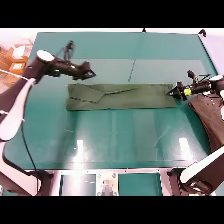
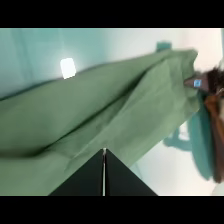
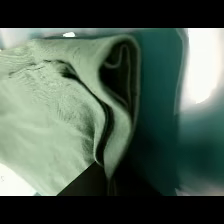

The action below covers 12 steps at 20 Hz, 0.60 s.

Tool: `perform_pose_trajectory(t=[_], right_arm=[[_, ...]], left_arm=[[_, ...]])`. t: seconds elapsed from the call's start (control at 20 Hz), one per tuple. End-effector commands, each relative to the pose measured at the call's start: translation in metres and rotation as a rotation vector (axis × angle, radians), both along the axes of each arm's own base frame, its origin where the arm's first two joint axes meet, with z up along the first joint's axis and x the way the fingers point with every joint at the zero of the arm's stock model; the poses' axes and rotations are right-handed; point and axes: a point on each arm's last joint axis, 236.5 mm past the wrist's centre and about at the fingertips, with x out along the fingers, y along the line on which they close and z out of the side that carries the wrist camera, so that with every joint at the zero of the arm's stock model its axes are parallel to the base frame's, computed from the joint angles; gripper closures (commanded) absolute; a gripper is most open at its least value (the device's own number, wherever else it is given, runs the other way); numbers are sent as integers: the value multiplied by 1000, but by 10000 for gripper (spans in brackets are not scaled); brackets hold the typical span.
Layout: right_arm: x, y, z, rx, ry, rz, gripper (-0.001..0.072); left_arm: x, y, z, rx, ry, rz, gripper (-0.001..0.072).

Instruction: Fold the shirts.

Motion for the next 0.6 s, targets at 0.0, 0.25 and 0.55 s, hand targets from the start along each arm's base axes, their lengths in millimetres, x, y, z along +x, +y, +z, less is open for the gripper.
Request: perform_pose_trajectory(t=[0.0, 0.25, 0.55], right_arm=[[9, 13, 63, 61, -83, 41, 700], [-10, 56, 187, 111, -230, 182, 700], [-36, 121, 269, 93, -402, 322, 700]], left_arm=[[-21, -68, -26, 34, -17, -81, 683], [-42, -158, -78, 62, -66, -92, 684], [-54, -199, -108, 99, -24, -79, 685]])
